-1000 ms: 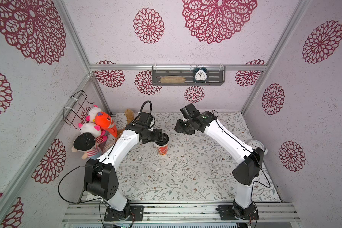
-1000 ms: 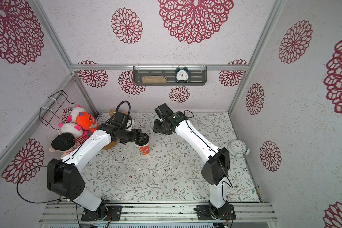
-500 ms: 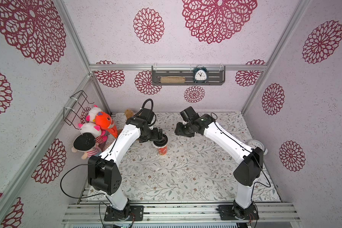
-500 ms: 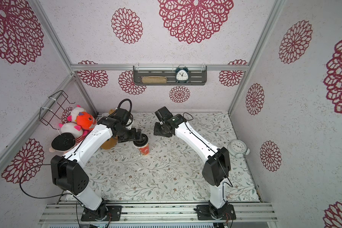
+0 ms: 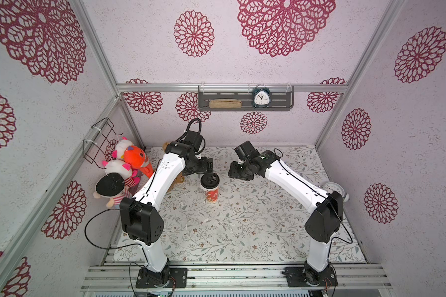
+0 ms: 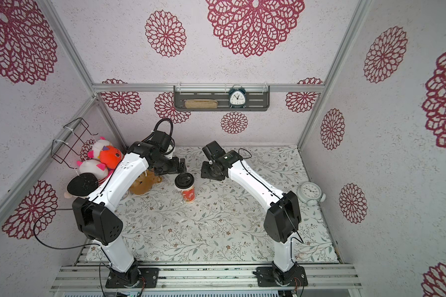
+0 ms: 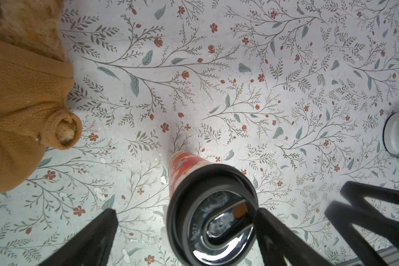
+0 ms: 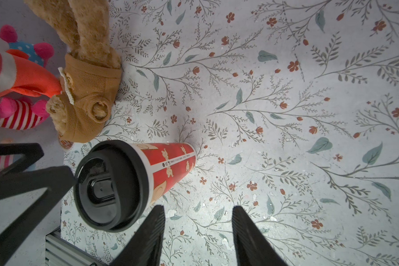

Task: Put the leak-proof paper on the milk tea cups
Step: Secure the cup lid on the cup, then reset both arms

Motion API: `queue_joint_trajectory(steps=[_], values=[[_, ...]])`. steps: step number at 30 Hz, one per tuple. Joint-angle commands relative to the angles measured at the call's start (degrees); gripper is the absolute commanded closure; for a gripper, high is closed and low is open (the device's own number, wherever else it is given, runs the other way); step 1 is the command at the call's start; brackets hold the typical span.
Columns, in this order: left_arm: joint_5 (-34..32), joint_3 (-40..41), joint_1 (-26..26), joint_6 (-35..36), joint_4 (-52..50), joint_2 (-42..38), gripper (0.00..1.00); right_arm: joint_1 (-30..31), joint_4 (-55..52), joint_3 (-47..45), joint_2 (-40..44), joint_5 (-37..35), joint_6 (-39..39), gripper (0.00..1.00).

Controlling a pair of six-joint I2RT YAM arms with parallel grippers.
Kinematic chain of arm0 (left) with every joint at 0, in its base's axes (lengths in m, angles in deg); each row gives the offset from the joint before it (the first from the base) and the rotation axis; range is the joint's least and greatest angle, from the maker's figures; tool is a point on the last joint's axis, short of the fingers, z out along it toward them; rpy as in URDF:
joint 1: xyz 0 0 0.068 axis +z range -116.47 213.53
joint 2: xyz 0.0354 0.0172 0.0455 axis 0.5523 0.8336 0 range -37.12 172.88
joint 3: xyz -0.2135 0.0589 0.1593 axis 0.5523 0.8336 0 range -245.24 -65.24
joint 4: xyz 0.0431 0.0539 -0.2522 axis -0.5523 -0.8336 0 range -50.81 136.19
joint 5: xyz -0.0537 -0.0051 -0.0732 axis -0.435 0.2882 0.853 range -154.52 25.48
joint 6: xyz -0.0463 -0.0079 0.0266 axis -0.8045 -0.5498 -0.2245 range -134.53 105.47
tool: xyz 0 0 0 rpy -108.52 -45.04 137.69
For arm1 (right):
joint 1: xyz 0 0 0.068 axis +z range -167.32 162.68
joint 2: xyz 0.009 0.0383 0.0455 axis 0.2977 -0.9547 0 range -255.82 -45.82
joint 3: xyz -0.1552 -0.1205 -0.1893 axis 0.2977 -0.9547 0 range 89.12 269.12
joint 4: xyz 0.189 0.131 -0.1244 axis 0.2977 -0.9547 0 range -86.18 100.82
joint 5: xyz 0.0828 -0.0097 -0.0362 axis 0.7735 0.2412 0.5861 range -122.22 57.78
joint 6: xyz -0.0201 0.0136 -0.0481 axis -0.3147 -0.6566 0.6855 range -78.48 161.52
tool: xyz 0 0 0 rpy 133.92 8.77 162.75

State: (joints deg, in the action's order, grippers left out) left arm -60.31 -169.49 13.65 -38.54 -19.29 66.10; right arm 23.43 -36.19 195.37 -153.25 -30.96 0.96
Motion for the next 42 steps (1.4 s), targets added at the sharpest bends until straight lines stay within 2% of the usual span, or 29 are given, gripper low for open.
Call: queue_joint_trajectory(steps=[1,4,8,17,22,26,28,32,36,39,42], values=[[-0.2,-0.7,-0.2,0.7,-1.0,-1.1,0.02,-0.1,1.0,-0.4,3.8,-0.2,0.4,0.49],[-1.3,0.4,-0.2,0.8,-0.7,-2.9,0.00,-0.2,1.8,-1.4,4.3,0.5,1.2,0.49],[-2.7,4.4,0.1,0.5,1.8,-7.2,0.03,-0.7,4.9,-4.6,6.0,2.5,2.2,0.50],[-2.2,20.9,3.9,-1.9,15.3,-21.8,0.08,-3.8,9.9,-12.2,10.7,3.6,4.8,0.51],[-4.2,33.0,8.6,-2.5,25.8,-32.7,0.06,-8.2,11.9,-19.6,16.7,-0.5,7.2,0.49],[-6.1,44.9,15.5,-2.0,36.0,-42.7,0.02,-15.0,16.5,-30.9,25.8,-7.8,10.4,0.45],[-10.3,50.8,18.3,-1.2,41.0,-47.5,0.01,-19.2,20.0,-37.7,31.0,-11.6,12.7,0.44],[-20.9,62.3,21.9,0.6,52.6,-54.8,0.03,-27.5,32.9,-54.6,41.4,-19.2,19.1,0.42],[-28.5,77.7,22.4,3.9,73.6,-58.1,0.01,-29.0,56.5,-74.9,52.5,-26.6,31.1,0.38],[-30.0,88.0,23.0,8.3,90.3,-57.3,0.02,-29.9,74.8,-88.2,57.1,-30.1,35.6,0.31],[-30.3,92.5,23.9,11.4,99.0,-51.4,0.01,-31.9,84.4,-94.3,54.9,-30.4,35.8,0.30]])
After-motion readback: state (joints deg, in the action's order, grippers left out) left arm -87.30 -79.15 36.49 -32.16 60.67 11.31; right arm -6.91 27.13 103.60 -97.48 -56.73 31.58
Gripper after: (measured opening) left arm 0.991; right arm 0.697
